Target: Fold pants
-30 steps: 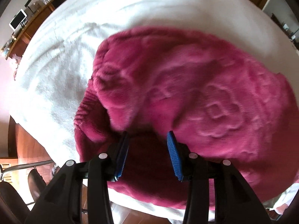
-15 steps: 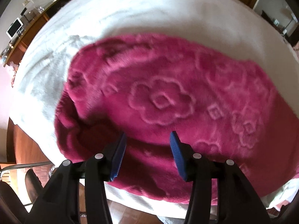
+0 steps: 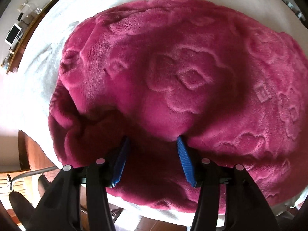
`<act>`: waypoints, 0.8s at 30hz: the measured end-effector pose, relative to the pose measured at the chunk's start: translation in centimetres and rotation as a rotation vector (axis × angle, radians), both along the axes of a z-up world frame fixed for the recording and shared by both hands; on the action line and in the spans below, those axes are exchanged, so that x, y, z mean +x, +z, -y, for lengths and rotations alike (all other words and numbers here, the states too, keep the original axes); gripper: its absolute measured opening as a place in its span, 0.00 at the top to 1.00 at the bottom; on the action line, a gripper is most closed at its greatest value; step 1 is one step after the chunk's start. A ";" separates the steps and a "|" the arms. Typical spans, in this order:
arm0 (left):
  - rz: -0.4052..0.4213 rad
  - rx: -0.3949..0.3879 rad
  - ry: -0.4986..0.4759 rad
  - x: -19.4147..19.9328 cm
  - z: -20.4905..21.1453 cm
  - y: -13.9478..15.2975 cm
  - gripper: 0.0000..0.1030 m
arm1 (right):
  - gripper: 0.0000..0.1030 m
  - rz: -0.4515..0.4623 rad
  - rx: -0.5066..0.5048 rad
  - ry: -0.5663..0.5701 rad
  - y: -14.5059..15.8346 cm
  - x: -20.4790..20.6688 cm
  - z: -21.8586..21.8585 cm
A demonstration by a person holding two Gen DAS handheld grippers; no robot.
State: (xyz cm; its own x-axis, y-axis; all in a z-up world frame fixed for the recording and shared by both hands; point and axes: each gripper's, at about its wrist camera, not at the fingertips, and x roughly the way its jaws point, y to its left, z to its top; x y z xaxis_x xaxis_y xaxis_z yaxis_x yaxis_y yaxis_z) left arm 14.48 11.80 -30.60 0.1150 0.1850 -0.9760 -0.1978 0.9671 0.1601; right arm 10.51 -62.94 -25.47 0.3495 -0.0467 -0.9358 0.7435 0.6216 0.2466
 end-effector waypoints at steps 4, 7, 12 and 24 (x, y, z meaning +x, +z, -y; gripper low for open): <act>-0.016 0.023 -0.028 1.1 1.1 0.3 0.48 | 0.50 0.026 0.002 -0.077 -1.5 -1.1 0.7; -0.015 0.027 -0.029 1.4 2.3 1.1 0.48 | 0.37 0.120 0.086 -0.097 -1.6 -2.6 0.6; -0.020 0.026 -0.055 0.1 4.4 2.2 0.50 | 0.35 0.164 0.167 -0.081 -3.5 -1.9 -0.3; 0.028 -0.013 -0.099 -0.3 10.3 5.8 0.50 | 0.74 0.145 0.153 -0.042 -3.4 1.3 0.4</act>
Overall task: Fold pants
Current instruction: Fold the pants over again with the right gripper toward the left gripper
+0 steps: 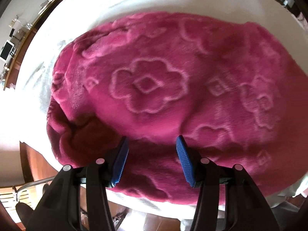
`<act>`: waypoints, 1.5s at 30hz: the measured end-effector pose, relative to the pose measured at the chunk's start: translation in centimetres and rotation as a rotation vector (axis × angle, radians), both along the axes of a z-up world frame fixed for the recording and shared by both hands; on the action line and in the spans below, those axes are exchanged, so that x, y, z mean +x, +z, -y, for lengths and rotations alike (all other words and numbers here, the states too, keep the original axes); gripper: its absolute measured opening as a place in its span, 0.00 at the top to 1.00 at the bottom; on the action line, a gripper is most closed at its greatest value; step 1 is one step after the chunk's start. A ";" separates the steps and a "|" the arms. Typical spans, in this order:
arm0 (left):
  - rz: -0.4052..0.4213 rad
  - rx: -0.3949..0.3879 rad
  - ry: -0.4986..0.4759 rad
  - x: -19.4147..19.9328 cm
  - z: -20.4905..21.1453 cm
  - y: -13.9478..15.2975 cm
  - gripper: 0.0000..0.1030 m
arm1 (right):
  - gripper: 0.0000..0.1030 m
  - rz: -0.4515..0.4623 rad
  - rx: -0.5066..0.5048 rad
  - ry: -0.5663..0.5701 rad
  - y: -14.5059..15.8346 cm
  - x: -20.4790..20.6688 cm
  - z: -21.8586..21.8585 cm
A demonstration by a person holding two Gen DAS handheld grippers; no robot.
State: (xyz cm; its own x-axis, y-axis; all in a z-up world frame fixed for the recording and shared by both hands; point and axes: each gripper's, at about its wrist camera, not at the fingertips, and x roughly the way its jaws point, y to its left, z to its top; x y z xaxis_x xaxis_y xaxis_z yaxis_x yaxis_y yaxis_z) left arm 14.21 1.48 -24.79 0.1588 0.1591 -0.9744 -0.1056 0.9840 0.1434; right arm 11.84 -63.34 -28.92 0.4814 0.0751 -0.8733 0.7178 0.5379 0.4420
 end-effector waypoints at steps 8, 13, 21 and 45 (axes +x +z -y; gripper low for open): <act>0.022 -0.052 -0.033 1.0 3.7 2.4 0.50 | 0.84 0.081 -0.176 0.270 8.0 3.9 -6.5; 0.063 -0.100 -0.079 3.2 5.8 4.0 0.50 | 0.84 0.164 -0.272 0.478 13.0 6.9 -14.4; 0.118 -0.189 -0.160 5.6 9.0 7.5 0.50 | 0.84 0.187 -0.272 0.702 13.0 10.5 -25.1; 0.034 -0.363 -0.368 4.9 8.0 6.0 0.50 | 0.78 -0.045 -0.221 1.058 -2.2 9.2 -46.8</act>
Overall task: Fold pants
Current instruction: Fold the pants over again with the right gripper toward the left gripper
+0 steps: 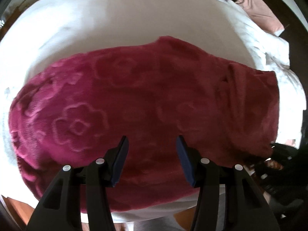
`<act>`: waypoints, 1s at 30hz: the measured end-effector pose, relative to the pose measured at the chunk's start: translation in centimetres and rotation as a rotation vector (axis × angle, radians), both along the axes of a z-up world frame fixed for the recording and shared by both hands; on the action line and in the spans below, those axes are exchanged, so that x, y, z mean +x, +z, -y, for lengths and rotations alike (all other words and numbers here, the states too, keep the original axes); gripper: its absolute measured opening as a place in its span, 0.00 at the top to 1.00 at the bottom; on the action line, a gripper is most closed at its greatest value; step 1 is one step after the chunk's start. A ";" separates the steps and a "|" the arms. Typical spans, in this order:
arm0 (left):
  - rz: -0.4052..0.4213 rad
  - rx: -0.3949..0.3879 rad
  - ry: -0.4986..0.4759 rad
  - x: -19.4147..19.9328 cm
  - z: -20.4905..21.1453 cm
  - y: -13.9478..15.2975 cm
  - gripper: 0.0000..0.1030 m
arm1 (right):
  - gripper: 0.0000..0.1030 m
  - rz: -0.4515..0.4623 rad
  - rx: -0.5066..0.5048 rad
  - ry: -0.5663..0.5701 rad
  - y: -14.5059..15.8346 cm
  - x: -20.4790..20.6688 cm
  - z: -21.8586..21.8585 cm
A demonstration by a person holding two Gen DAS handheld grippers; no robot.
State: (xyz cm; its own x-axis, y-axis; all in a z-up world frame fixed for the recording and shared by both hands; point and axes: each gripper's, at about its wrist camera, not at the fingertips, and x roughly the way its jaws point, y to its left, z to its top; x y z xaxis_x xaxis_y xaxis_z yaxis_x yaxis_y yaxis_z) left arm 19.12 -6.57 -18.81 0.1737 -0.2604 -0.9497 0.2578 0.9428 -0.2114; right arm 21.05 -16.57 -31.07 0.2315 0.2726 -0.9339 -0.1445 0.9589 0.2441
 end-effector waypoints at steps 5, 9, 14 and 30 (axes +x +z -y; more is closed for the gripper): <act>-0.023 -0.049 -0.021 0.6 1.6 -2.8 0.49 | 0.54 -0.049 0.117 0.084 1.2 -0.9 0.8; -0.058 -0.138 0.018 1.2 3.6 -3.2 0.44 | 0.52 -0.067 0.191 0.146 2.9 -1.4 2.5; -0.077 -0.193 0.063 1.3 5.7 -3.5 0.38 | 0.52 -0.055 0.209 0.082 4.4 0.4 7.4; -0.056 -0.071 0.291 -3.7 8.8 -3.0 0.30 | 0.52 -0.022 0.193 0.176 4.8 8.6 14.7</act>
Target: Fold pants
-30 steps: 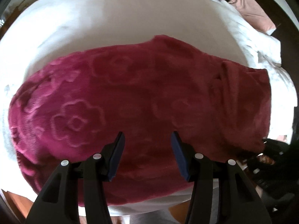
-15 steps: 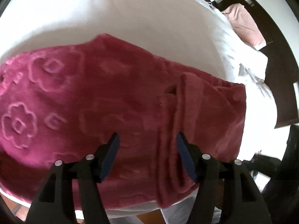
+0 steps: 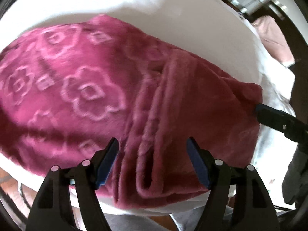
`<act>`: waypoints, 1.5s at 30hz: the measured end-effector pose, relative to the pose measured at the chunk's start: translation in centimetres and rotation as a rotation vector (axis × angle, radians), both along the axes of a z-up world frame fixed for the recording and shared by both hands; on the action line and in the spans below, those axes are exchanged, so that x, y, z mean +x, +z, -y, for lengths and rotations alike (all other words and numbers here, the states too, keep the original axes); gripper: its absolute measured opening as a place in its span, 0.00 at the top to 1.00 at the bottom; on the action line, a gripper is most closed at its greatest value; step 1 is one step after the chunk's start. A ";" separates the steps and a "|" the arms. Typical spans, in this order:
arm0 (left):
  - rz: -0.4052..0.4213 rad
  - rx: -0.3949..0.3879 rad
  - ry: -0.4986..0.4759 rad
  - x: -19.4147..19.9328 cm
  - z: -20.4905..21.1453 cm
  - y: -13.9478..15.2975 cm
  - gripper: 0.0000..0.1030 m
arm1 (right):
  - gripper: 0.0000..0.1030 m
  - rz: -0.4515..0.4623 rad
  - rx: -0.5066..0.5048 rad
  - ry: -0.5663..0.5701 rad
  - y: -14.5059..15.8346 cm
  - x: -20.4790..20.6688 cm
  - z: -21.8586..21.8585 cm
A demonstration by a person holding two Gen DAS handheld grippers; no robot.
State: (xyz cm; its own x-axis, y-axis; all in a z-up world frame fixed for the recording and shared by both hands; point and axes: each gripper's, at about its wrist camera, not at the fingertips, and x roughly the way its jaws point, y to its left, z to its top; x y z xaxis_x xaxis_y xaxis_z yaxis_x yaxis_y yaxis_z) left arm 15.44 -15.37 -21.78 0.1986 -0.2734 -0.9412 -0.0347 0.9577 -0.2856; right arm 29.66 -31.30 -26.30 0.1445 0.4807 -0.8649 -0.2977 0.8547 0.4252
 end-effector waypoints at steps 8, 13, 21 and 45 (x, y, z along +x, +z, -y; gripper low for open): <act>0.025 0.034 0.171 -4.8 -2.8 2.7 0.30 | 0.52 -0.032 0.033 0.104 -1.1 0.2 -0.9; 0.012 -0.017 0.167 -5.2 -2.1 2.3 0.30 | 0.52 -0.031 0.037 0.153 -1.2 0.1 -1.8; -0.067 -0.179 0.277 -3.3 -2.3 -1.3 0.79 | 0.52 -0.036 0.014 0.173 -1.6 0.2 -2.3; 0.057 -0.095 0.231 -5.4 -3.7 2.1 0.52 | 0.52 -0.048 0.001 0.172 -2.7 3.6 -2.9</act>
